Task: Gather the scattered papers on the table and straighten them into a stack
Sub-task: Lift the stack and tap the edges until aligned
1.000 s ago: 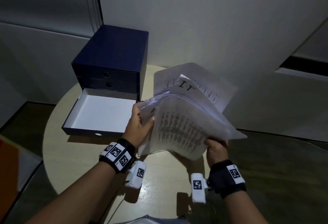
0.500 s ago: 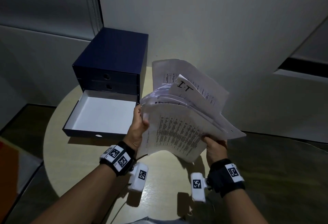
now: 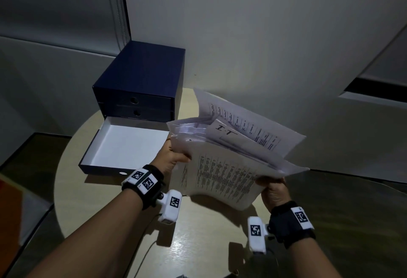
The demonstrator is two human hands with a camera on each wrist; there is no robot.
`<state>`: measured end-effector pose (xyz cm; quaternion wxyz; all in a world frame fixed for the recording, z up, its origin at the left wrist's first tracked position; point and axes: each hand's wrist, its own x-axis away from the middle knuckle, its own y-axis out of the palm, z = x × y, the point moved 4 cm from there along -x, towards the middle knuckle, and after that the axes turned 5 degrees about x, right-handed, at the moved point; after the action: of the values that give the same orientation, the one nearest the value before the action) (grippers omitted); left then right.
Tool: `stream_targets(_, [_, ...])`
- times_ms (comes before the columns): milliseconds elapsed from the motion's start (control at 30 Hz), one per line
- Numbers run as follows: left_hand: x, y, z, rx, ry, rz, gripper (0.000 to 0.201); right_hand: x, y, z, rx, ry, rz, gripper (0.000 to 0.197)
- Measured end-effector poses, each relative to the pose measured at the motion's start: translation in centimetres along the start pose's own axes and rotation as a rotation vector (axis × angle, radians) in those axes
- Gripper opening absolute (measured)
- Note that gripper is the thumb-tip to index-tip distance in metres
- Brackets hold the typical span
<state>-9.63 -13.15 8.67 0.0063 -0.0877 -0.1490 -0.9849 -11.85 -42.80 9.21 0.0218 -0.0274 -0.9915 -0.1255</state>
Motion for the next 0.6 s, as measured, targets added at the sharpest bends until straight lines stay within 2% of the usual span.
stream_targets(67, [-0.1, 0.4, 0.3, 0.004, 0.008, -0.046, 0.081, -0.2, -0.1, 0.3, -0.005, 0.029, -0.01, 0.073])
stream_targets(167, [0.1, 0.9, 0.7, -0.007, 0.016, -0.117, 0.075, -0.2, 0.3, 0.0, -0.001, 0.055, -0.038, 0.057])
stream_targets(267, [0.0, 0.4, 0.7, 0.018, 0.03, -0.09, 0.08, -0.4, -0.3, -0.3, 0.078, 0.006, 0.023, 0.053])
stream_targets(333, [-0.1, 0.2, 0.7, 0.041, 0.042, -0.083, 0.067, -0.3, -0.6, -0.7, 0.085, -0.043, 0.048, 0.042])
stream_targets(400, [-0.1, 0.0, 0.6, 0.028, 0.061, -0.083, 0.056, -0.2, -0.8, -0.8, 0.041, -0.041, 0.067, 0.042])
stream_targets(600, [0.2, -0.1, 0.4, 0.023, 0.105, -0.094, 0.066, 0.4, -0.7, 0.3, -0.099, 0.046, 0.002, 0.043])
